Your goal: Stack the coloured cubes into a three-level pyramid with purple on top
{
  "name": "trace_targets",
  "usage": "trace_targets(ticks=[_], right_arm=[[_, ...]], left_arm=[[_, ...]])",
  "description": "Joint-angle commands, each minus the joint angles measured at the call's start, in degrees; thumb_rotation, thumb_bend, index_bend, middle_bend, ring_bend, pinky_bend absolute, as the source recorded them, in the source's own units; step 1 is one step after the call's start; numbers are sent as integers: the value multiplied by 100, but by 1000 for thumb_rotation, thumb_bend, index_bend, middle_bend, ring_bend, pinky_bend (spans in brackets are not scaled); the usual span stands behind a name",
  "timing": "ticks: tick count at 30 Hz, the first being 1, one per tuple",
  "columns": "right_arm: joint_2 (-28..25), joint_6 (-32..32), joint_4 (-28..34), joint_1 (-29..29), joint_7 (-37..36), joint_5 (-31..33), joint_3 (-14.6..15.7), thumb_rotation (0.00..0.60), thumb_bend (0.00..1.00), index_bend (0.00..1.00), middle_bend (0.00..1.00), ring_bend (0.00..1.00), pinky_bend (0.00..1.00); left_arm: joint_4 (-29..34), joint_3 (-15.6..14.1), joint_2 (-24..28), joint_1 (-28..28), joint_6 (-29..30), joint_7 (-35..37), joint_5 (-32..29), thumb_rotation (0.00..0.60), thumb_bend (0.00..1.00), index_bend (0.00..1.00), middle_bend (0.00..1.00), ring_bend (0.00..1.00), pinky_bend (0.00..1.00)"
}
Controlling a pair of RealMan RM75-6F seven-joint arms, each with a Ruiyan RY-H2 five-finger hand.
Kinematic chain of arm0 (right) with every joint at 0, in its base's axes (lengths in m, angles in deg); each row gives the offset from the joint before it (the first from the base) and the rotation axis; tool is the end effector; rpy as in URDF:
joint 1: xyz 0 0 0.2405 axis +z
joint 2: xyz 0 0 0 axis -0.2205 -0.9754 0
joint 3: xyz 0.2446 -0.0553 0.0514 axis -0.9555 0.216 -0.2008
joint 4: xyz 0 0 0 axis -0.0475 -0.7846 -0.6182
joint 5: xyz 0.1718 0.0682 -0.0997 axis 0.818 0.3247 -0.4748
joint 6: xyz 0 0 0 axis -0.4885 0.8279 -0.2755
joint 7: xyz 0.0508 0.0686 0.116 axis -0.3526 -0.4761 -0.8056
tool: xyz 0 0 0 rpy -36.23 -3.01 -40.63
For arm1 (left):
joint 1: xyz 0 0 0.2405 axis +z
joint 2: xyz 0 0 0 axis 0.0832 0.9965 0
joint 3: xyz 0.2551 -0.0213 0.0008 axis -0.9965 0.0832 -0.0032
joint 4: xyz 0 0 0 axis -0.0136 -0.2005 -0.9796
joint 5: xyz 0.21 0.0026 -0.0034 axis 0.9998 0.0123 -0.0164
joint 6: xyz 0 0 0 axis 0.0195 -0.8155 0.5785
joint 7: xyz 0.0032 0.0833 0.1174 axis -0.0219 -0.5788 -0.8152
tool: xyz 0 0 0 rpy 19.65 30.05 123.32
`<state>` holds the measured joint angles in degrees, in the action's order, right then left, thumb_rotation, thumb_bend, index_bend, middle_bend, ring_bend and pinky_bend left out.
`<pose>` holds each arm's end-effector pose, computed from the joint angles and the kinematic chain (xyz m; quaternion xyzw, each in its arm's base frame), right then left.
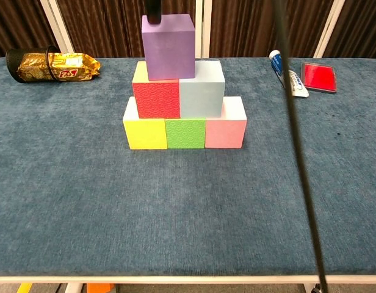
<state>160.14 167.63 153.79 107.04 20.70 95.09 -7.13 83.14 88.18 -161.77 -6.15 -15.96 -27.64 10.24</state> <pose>0.1559 -0.3451 0.0608 0.7807 -0.3640 0.1794 0.4752 -0.3511 0.2436 0.1441 -0.4309 -0.5528 -0.5139 0.4946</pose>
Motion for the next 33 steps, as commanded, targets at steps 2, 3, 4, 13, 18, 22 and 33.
trace_targets(ticks=[2, 3, 4, 13, 18, 22, 33], right_arm=[[-979, 159, 934, -589, -145, 269, -583, 600, 55, 0, 119, 0, 0], [-1171, 157, 1074, -727, -151, 329, -669, 600, 53, 0, 119, 0, 0], [-1424, 122, 1242, -928, -169, 379, -771, 600, 51, 0, 118, 0, 0], [-2685, -1144, 1901, -2660, -761, -324, -764, 600, 47, 0, 119, 0, 0], [-2855, -2467, 1821, -3738, -1744, -1847, -262, 600, 15, 0, 119, 0, 0], [-2700, -3634, 1356, -4574, -3017, -3248, 17, 600, 0, 0, 119, 0, 0], [-1057, -5799, -125, -6279, -6901, -7270, -507, 600, 0, 0, 92, 0, 0]], left_arm=[[61, 4, 23, -33, -35, -89, -2, 600, 222, 95, 89, 1, 93], [81, 6, 26, -43, -42, -125, -5, 600, 222, 95, 89, 1, 93], [109, 10, 26, -57, -55, -176, -13, 600, 222, 95, 89, 1, 93], [345, 54, -33, -179, -174, -630, -149, 600, 221, 95, 89, 1, 93], [473, 73, -53, -194, -173, -873, -243, 600, 222, 95, 89, 1, 93], [529, 88, -68, -203, -191, -983, -314, 600, 221, 94, 89, 1, 93], [432, 143, -205, -250, -147, -1181, -379, 600, 222, 95, 89, 1, 93]])
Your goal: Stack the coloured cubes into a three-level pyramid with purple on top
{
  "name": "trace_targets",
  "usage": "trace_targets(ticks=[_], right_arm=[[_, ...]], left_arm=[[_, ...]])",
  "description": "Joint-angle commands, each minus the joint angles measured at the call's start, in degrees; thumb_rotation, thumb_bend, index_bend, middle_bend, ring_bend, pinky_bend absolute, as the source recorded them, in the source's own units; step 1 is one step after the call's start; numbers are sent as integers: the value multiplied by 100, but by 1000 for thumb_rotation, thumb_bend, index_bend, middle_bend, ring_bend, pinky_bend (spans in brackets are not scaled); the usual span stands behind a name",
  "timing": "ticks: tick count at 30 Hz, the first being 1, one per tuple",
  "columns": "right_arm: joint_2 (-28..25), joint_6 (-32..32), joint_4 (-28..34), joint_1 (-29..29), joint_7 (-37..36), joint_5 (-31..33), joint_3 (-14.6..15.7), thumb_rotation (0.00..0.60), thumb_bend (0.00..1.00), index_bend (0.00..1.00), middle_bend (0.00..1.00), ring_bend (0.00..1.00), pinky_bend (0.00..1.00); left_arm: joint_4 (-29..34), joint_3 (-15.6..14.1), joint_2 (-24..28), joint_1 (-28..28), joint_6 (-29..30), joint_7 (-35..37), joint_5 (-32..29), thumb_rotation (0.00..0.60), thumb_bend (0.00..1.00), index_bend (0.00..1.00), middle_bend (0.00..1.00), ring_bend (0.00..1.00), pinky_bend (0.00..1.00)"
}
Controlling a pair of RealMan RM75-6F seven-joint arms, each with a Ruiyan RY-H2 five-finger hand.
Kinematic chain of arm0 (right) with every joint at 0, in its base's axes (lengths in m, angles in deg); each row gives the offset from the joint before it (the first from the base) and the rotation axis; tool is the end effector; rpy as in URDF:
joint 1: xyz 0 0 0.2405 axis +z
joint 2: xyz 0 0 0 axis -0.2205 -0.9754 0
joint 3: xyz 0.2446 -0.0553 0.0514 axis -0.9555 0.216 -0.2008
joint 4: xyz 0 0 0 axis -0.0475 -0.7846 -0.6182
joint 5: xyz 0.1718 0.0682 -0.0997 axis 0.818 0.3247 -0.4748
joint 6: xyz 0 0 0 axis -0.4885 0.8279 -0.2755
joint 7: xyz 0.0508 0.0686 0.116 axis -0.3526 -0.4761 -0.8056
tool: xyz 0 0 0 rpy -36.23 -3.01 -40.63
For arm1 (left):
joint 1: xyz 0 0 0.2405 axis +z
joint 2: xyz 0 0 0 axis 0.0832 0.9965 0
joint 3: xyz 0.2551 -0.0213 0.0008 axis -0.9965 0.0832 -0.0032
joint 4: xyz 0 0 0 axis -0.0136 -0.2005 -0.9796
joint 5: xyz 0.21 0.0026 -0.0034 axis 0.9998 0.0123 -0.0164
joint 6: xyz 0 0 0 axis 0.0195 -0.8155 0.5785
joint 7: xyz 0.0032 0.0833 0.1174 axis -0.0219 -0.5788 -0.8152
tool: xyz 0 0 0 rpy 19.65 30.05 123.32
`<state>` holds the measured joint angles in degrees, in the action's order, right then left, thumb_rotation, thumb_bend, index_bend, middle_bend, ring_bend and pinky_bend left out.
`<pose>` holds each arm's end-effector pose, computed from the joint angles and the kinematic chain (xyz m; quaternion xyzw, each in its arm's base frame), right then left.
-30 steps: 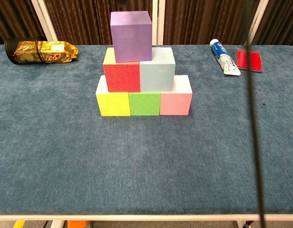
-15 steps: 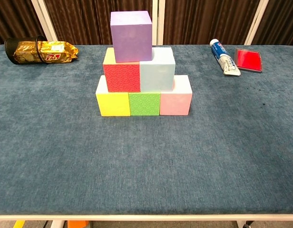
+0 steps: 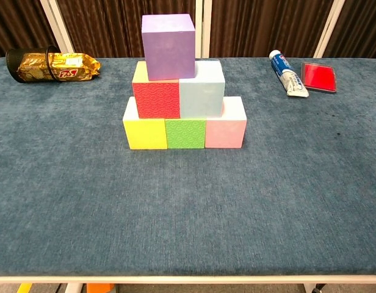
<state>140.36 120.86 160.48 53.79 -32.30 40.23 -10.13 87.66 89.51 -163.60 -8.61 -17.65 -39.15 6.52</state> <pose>-0.0371 -0.3966 0.1727 0.6486 -0.4749 0.4645 0.3716 -0.3282 0.2587 0.1236 -0.4532 -0.5440 -0.4896 0.5088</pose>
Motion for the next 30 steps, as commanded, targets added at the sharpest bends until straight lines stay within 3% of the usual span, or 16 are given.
trace_targets(ticks=[1, 8, 15, 19, 30], right_arm=[[1022, -1233, -874, -1019, -1802, -2034, -192, 600, 0, 0, 86, 0, 0], [1482, -2133, -1077, -1255, -3342, -3219, -326, 600, 0, 0, 46, 0, 0], [1547, -2372, -1086, -1090, -3904, -3987, -353, 600, 0, 0, 44, 0, 0], [1552, -2387, -1243, -704, -4057, -4196, -116, 600, 0, 0, 42, 0, 0], [1659, -1795, -1817, 661, -3963, -4188, 967, 600, 0, 0, 50, 0, 0]], left_arm=[[-29, 15, -31, -4, 36, -46, -5, 600, 221, 95, 89, 1, 93], [-194, 77, -111, 0, 225, 44, 93, 600, 222, 95, 89, 1, 93], [-254, 121, -137, -6, 233, 91, 54, 600, 222, 95, 89, 0, 93], [-241, 133, -140, -29, 235, 18, 59, 600, 221, 95, 89, 1, 93], [-261, 150, -133, -15, 259, 70, 50, 600, 221, 95, 89, 0, 93]])
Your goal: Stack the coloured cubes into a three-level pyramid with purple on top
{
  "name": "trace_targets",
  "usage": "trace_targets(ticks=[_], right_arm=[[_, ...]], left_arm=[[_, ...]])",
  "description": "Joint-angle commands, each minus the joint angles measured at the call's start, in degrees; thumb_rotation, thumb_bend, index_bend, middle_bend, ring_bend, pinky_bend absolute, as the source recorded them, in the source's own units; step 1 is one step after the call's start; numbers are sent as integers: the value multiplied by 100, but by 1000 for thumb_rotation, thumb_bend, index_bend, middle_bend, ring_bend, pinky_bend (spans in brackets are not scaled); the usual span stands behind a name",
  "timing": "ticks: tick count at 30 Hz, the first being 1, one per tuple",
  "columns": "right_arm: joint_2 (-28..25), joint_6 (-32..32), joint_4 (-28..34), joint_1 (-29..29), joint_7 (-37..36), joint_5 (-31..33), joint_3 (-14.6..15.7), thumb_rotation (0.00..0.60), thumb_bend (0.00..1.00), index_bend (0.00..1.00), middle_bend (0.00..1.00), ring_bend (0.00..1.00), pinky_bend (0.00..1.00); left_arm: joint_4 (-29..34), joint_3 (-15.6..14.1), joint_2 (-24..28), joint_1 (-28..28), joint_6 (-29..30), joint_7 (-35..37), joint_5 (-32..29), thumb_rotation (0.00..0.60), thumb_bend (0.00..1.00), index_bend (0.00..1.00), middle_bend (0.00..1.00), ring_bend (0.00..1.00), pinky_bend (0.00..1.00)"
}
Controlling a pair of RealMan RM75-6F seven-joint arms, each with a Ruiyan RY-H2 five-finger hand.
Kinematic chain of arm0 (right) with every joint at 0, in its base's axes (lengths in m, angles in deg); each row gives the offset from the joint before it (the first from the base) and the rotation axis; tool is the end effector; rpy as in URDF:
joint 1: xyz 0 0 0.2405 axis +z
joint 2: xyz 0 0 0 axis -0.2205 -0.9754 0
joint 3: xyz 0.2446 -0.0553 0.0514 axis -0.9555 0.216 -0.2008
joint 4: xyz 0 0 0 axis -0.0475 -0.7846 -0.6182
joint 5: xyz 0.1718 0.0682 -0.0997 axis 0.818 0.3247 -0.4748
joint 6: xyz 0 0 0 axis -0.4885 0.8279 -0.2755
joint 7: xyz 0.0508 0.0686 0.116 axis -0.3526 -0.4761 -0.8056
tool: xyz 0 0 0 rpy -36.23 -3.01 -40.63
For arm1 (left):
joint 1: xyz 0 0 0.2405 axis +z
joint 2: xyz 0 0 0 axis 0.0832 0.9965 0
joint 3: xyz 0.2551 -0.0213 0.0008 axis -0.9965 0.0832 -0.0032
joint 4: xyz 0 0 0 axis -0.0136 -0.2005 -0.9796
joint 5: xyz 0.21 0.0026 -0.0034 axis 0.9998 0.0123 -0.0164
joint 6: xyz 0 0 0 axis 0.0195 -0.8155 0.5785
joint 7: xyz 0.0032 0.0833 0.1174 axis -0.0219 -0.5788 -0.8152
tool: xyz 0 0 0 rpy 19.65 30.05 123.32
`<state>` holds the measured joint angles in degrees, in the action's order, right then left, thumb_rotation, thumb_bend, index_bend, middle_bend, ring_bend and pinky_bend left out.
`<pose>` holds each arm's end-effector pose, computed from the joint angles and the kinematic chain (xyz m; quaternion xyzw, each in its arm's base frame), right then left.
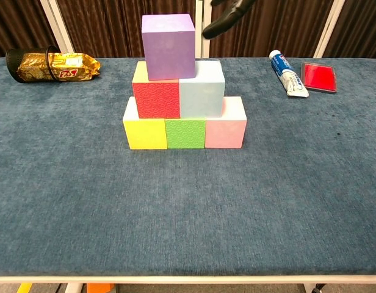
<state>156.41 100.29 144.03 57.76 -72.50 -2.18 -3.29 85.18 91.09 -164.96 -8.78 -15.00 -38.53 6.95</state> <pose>-0.0299 -0.3965 0.0617 0.7182 -0.5080 0.4398 0.1809 -0.3281 0.2659 0.1314 -0.4425 -0.5180 -0.5139 0.5213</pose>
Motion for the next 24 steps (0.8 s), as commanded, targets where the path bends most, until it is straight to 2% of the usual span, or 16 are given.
trace_targets(ticks=[1, 6, 11, 13, 19, 24], right_arm=[[72, 345, -206, 338, 66, 91, 362, 600, 0, 0, 51, 0, 0], [84, 699, -306, 691, 107, 343, 745, 600, 0, 0, 95, 0, 0], [59, 1067, -282, 935, 161, 611, 1036, 600, 0, 0, 211, 0, 0], [24, 1144, -238, 1000, 163, 702, 1123, 600, 0, 0, 270, 0, 0], [-96, 1468, -106, 1162, 233, 906, 1397, 600, 8, 0, 368, 0, 0], [-153, 1703, -30, 1233, 188, 1068, 1511, 600, 34, 0, 447, 0, 0]], left_arm=[[-18, -11, 9, 4, -8, 17, 14, 600, 221, 95, 89, 0, 93], [-38, 0, 39, 16, 5, 101, 26, 600, 222, 95, 89, 1, 93], [-43, -18, 51, 25, -3, 163, 52, 600, 222, 95, 89, 1, 93], [-47, -19, 49, 24, -7, 180, 56, 600, 222, 95, 89, 0, 93], [-37, -52, 55, 19, -30, 203, 98, 600, 222, 96, 89, 1, 93], [-40, -67, 55, 19, -40, 207, 106, 600, 221, 96, 89, 1, 93]])
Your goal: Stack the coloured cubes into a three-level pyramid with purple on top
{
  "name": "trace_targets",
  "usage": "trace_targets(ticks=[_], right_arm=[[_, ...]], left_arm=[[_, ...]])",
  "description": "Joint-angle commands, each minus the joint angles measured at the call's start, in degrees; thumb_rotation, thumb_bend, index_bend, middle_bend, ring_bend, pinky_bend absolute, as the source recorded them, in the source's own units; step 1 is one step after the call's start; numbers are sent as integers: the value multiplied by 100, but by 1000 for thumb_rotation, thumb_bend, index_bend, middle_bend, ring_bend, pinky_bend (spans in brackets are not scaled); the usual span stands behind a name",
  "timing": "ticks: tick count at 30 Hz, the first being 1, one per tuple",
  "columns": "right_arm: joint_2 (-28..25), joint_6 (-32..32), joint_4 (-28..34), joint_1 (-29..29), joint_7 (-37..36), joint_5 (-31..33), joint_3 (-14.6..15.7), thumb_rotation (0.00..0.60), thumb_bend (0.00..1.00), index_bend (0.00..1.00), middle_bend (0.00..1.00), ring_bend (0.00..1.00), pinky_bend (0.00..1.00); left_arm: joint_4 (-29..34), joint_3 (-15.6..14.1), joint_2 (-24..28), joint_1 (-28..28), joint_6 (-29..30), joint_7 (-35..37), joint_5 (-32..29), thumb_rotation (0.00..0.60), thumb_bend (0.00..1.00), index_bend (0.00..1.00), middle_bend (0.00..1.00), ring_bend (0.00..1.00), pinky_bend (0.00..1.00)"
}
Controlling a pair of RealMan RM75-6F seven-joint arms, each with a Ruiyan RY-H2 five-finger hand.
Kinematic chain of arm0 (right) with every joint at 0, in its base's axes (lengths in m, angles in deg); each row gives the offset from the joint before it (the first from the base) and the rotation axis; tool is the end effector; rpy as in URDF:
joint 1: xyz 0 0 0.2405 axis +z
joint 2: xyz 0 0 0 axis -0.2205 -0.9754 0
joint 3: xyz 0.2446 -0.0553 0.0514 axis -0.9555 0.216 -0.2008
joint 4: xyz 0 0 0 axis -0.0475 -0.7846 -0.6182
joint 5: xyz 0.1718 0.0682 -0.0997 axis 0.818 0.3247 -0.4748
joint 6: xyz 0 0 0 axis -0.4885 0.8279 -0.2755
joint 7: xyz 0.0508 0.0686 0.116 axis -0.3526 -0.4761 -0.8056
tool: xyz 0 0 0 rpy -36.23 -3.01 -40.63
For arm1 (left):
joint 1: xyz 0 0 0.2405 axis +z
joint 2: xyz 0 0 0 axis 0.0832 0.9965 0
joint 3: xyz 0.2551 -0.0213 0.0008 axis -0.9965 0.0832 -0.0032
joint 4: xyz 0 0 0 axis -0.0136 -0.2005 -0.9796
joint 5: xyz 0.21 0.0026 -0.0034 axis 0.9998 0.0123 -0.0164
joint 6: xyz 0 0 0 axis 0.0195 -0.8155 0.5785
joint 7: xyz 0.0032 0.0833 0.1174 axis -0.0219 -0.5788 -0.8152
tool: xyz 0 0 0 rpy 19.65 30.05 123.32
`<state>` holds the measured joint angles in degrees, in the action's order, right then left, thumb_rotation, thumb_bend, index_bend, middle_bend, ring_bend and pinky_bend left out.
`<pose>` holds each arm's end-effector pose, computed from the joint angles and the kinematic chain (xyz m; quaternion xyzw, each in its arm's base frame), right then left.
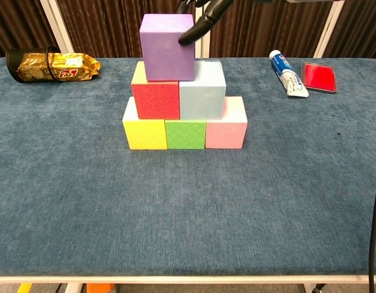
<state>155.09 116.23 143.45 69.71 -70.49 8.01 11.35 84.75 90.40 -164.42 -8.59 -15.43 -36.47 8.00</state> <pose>-0.0123 -0.4010 0.0441 0.7152 -0.4934 0.4471 0.2126 -0.3306 0.2633 0.1320 -0.4460 -0.5240 -0.5139 0.5123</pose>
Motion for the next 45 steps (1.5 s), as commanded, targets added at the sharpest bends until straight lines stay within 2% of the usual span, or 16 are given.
trace_targets(ticks=[1, 17, 32, 45], right_arm=[[-25, 169, 45, 47, -17, 66, 62, 600, 39, 0, 454, 0, 0], [-330, 768, 493, 98, 100, 262, 423, 600, 60, 0, 483, 0, 0], [-241, 830, 403, 331, 182, 517, 670, 600, 63, 0, 483, 0, 0], [-254, 803, 369, 421, 71, 531, 730, 600, 64, 0, 483, 2, 0]], left_arm=[[9, 4, 4, 0, 7, -1, 1, 600, 222, 96, 89, 1, 93], [42, 2, 12, 9, 59, -11, 25, 600, 221, 96, 89, 0, 93], [-6, -13, 12, 21, 27, 42, 5, 600, 221, 96, 89, 1, 93], [-33, -20, 5, 13, -13, 57, -6, 600, 221, 96, 89, 0, 93]])
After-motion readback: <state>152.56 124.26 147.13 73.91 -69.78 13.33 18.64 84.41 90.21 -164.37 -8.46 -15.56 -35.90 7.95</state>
